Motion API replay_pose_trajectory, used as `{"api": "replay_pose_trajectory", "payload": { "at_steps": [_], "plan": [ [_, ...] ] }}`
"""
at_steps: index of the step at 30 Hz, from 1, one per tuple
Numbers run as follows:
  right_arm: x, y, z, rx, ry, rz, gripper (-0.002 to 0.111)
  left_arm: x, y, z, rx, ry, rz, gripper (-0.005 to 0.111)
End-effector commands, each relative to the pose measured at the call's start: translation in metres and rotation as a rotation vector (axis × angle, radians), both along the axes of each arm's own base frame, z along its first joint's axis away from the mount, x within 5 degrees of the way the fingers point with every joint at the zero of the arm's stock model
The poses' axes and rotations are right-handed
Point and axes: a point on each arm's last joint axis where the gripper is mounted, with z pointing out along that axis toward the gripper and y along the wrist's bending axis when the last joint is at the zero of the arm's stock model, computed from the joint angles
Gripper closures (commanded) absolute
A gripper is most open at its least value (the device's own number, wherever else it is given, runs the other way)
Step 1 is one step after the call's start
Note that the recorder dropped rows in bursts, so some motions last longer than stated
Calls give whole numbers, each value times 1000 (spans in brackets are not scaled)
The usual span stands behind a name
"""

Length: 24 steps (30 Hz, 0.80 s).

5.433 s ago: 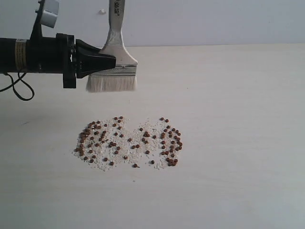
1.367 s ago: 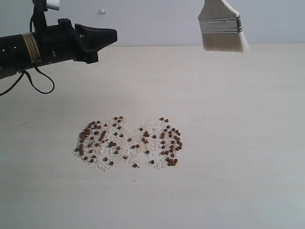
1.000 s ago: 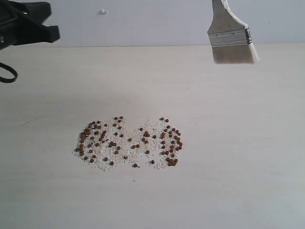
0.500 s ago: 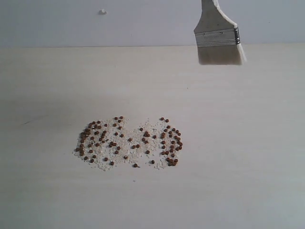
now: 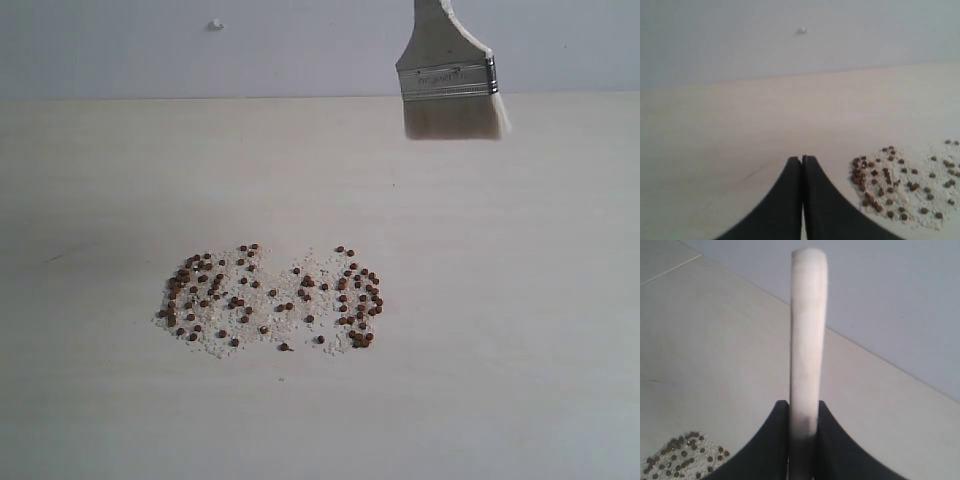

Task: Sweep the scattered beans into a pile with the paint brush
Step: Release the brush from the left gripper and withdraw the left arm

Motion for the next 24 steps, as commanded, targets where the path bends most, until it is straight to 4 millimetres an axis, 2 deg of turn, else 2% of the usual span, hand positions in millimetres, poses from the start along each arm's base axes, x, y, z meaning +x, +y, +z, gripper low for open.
{"api": "replay_pose_trajectory", "payload": {
  "at_steps": [1,11,24],
  "plan": [
    [-3,-1,4,8,-7,8,108,-2,0,-2,-72,34,12,107],
    [-4,0,4,-1,-14,28,108,-12,4,8,-121,-104,5,107],
    [-6,1,9,-2,-51,50,108,-16,7,9,-119,-139,5,107]
  ]
}}
